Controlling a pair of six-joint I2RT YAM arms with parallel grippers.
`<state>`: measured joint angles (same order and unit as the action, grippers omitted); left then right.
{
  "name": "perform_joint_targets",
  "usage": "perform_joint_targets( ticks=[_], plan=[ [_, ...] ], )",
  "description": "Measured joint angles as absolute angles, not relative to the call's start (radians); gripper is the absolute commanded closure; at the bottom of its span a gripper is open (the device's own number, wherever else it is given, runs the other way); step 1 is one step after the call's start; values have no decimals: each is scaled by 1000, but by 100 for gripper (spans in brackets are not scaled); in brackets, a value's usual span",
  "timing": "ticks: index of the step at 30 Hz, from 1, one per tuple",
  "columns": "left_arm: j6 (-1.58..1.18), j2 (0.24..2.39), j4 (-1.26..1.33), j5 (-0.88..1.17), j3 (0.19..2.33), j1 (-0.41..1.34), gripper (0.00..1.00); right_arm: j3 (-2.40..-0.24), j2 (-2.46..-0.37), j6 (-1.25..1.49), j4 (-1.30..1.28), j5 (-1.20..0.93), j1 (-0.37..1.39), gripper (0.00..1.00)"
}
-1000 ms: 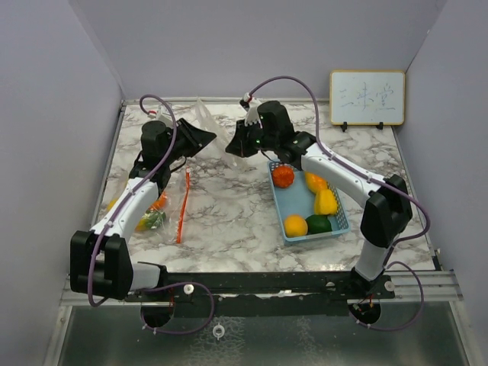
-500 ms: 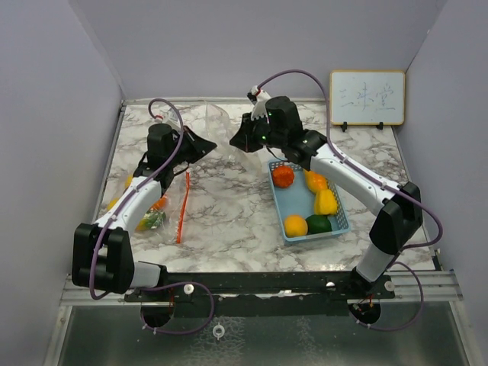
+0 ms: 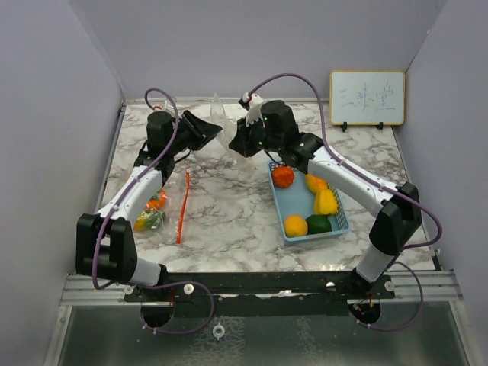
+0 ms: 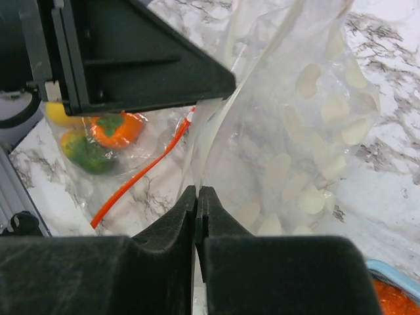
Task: Place the food in the zip-top bag and seal the zipper
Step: Open the zipper of the food storage bag.
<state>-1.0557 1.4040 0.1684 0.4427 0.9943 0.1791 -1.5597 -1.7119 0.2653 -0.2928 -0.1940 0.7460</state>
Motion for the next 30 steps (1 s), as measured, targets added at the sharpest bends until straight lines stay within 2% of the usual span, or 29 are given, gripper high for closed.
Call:
perform_joint_targets(
  ticks=[5,13,14,15,16,24,30],
  plan=[
    [-1089,1444,175,453,1066,180,68,-1560,-1712,235,-293,-184,771,97],
    [-1011,1500,70,435,1116,219,66,-1560,-1712,200,-294,-153,791,96],
    [-1000,1506,60,432,1116,225,72,-1560,-1712,197,-295,-149,791,96],
    [-986,1511,46,427,1116,231,92,-1560,-1712,194,-297,-145,791,96],
    [-973,1515,34,422,1116,237,100,-1560,-1712,191,-297,-142,791,96],
    [-869,1531,-41,384,1127,258,100,-1555,-1706,187,-307,-71,792,98],
    [-673,1485,-245,255,1246,258,100,-1511,-1669,228,-353,157,792,98]
  ],
)
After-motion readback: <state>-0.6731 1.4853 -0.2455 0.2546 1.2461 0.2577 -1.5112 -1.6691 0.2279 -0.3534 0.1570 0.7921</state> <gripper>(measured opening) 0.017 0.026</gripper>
